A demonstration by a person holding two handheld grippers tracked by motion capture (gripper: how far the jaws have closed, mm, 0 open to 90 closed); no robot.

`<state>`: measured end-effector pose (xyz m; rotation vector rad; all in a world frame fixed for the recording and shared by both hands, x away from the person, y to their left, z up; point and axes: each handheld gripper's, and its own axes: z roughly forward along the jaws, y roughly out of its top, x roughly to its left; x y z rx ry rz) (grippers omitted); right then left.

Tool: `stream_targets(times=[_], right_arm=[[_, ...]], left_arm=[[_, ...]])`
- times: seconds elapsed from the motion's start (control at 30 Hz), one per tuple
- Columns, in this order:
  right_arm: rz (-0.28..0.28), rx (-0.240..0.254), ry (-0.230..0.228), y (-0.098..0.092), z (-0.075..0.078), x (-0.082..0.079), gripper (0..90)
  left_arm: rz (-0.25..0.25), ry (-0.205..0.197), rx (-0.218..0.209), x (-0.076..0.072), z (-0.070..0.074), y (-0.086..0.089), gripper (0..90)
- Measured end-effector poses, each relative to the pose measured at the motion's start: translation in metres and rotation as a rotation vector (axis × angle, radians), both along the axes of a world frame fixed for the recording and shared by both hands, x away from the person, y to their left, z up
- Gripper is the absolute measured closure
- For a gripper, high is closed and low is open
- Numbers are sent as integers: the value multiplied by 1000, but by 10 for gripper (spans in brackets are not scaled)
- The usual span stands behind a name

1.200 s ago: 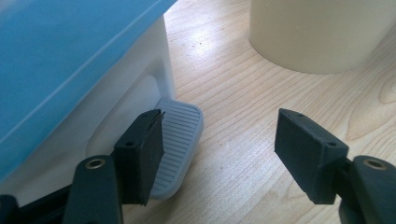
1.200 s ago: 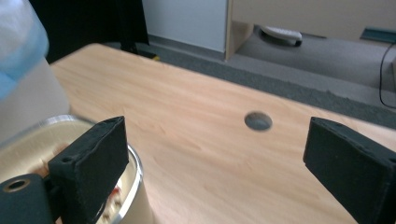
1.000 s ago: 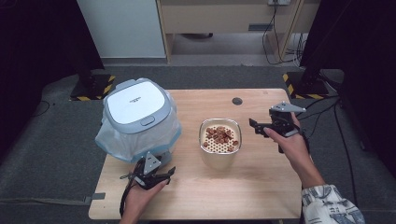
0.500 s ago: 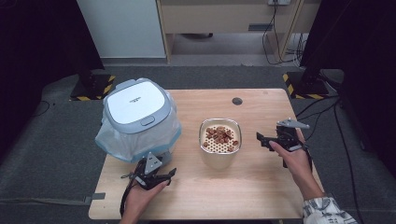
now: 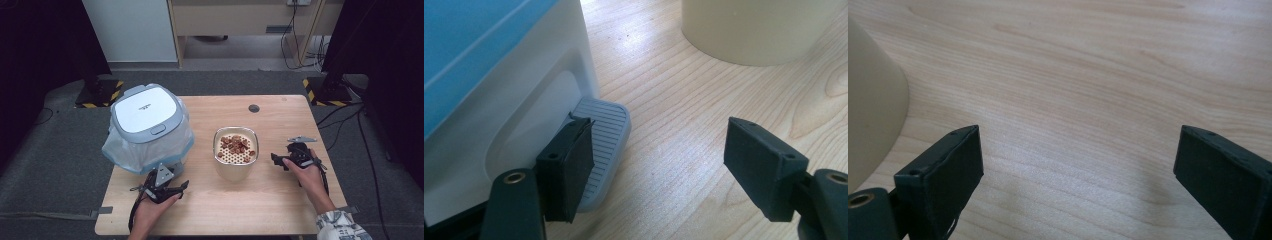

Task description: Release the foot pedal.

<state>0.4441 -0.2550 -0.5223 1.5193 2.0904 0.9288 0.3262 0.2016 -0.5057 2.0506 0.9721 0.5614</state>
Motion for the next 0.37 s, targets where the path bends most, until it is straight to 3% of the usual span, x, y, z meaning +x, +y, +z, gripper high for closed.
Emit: stream_targets(times=[0.17,0.27,0.37], right_arm=[[7,-28,24,7,-12,0,58],[8,-62,-16,10,-16,-3,53],[5,-62,-28,9,-17,-4,49]], left_arm=[[0,2,0,0,0,0,273],[1,3,0,0,0,0,273],[0,4,1,1,0,1,273]])
